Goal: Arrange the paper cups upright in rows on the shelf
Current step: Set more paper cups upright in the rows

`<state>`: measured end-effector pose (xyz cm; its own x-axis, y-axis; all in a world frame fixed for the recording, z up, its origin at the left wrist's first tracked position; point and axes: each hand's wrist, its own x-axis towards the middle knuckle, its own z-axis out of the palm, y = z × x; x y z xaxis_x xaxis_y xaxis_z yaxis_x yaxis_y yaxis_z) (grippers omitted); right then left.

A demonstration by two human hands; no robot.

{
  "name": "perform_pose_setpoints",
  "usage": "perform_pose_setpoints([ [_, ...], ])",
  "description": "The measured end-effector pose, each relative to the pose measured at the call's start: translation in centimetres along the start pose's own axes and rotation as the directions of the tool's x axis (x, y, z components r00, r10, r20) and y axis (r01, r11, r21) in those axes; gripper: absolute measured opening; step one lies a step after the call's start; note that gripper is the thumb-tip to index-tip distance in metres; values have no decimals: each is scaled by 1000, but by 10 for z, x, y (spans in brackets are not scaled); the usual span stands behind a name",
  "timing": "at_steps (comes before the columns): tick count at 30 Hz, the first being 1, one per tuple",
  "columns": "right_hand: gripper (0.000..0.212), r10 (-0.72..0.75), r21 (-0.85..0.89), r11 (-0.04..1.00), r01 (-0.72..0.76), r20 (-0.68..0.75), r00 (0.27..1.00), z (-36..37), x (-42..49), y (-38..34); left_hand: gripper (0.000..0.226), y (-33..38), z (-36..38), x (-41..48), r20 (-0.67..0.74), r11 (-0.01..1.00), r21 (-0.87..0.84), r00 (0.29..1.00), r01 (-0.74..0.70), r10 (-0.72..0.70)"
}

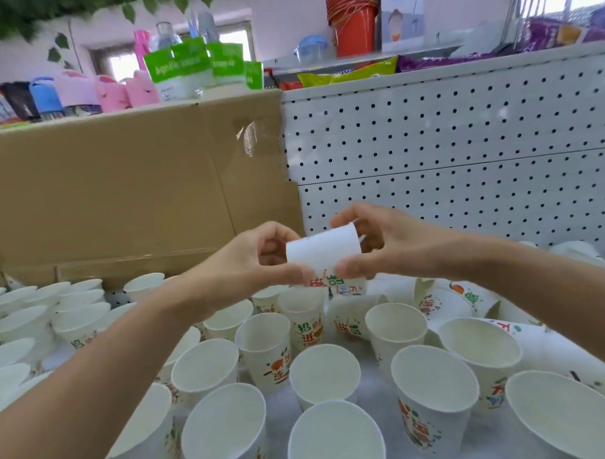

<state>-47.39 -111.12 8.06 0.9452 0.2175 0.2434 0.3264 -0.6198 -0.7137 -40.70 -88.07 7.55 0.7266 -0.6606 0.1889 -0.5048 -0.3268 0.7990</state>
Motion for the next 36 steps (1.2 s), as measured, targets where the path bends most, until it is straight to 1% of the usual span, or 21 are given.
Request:
perform_pose_setpoints([
  [2,51,28,-206,978,-21,30,999,-1,0,-4,55,-8,-6,0,-29,997,78,999,23,-21],
  [4,52,88,-425,905,-29,121,989,4,0,-10,51,-16,-9,3,-85,988,150,996,46,-33],
  [5,55,121,-517,856,-19,165,979,9,1,-13,44,-19,-7,5,-100,979,197,995,46,-26],
  [7,65,159,-646,763,30,232,960,22,5,-15,30,-27,1,9,-86,941,337,996,22,7],
  [8,71,170,-669,742,50,260,951,28,8,-13,28,-31,6,11,-62,919,393,998,5,21],
  [11,86,234,-662,748,54,339,911,33,9,-13,33,-36,14,21,15,879,474,999,-39,37],
  [12,87,256,-647,762,38,354,899,30,8,-14,32,-35,15,24,36,873,485,998,-57,46],
  [13,83,262,-624,781,15,349,900,24,8,-15,30,-32,15,26,56,870,487,997,-72,51],
  [14,74,243,-598,802,-7,315,918,17,8,-15,28,-30,16,30,76,871,483,995,-88,58],
  [16,51,179,-572,819,-46,178,968,-4,12,-8,28,-26,17,37,113,861,494,991,-117,70],
  [18,35,166,-602,791,-108,42,985,-23,15,9,29,-23,21,46,173,836,522,981,-171,92],
  [20,33,222,-637,748,-184,-21,975,-34,16,30,32,-22,31,56,261,798,550,958,-247,117],
  [24,36,363,-673,691,-262,10,932,-23,17,64,44,-19,53,75,416,734,589,905,-340,86],
  [26,33,397,-694,663,-280,9,918,-17,20,74,50,-18,60,82,451,719,602,891,-348,53],
  [28,36,433,-709,631,-314,-13,901,-12,23,78,57,-16,64,87,474,730,596,880,-335,17],
  [30,46,486,-706,611,-358,-23,874,-12,24,81,62,-12,64,90,499,740,598,866,-309,-42],
  [32,59,537,-705,596,-384,-6,844,-13,25,85,53,-8,61,92,498,756,593,864,-276,-74],
  [34,68,577,-712,583,-391,24,816,-17,25,87,40,-6,58,94,475,788,564,877,-247,-65],
  [36,74,620,-723,572,-387,72,782,-21,23,85,34,-7,59,94,446,801,551,894,-233,-47],
])
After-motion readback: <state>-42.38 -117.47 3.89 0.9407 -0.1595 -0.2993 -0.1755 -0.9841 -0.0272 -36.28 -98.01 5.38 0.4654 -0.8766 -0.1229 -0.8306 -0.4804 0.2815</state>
